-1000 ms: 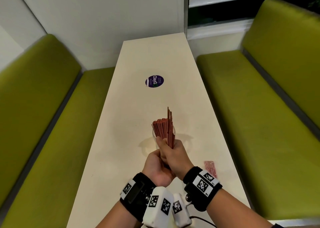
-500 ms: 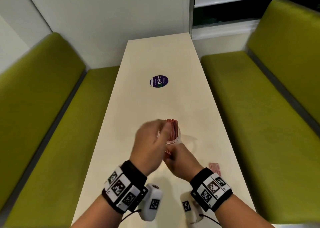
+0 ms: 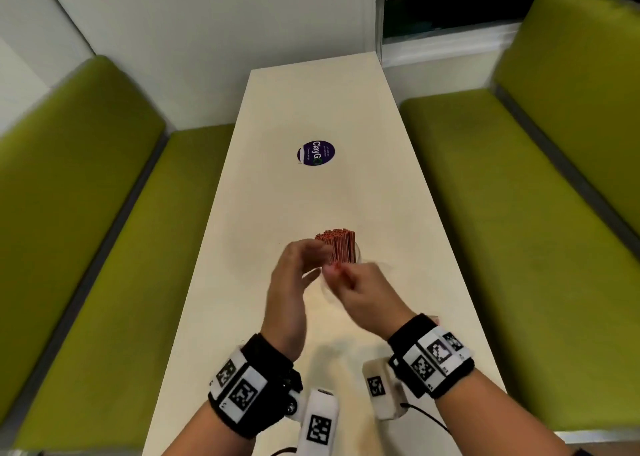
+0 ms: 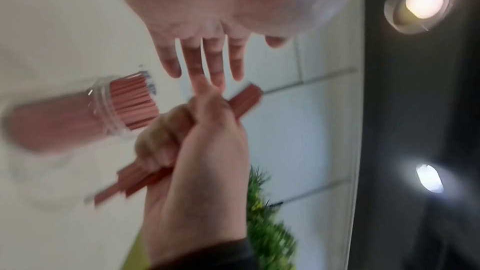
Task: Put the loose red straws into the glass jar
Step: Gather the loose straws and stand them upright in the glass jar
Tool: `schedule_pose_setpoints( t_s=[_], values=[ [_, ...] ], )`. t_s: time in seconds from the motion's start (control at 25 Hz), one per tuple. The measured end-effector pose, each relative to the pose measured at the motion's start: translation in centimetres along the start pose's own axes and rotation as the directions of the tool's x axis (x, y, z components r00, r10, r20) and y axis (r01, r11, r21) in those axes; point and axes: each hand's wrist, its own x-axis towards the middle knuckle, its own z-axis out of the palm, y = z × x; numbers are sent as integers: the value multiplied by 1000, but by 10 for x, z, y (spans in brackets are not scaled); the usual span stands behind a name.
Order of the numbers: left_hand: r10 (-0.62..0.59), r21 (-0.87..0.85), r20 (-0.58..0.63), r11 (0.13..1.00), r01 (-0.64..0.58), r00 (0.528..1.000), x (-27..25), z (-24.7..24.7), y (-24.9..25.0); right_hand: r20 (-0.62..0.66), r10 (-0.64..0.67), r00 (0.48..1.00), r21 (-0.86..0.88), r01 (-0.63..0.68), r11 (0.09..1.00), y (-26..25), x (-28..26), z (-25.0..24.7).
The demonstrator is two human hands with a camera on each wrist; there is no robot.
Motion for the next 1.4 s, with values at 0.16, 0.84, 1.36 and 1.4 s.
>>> schedule_pose_setpoints(
  t_s=[0.16,0.84,1.36,1.4],
  values=[
    [-688,-630,56,537,560,723,7,-3,-40,-107,118,987,616,-28,787,-20,7,-12],
    [167,3,-1,986,-167,986,7,11,1,32,218,976,-79,-214,973,5,-8,10],
    [38,712,490,559,-425,871,16,-13,-1,147,209,967,-218,-175,960,7,1,-9],
    [13,717,499,555,-422,867,18,-10,2,159,207,965,-202,-174,964,6,1,-8]
  ],
)
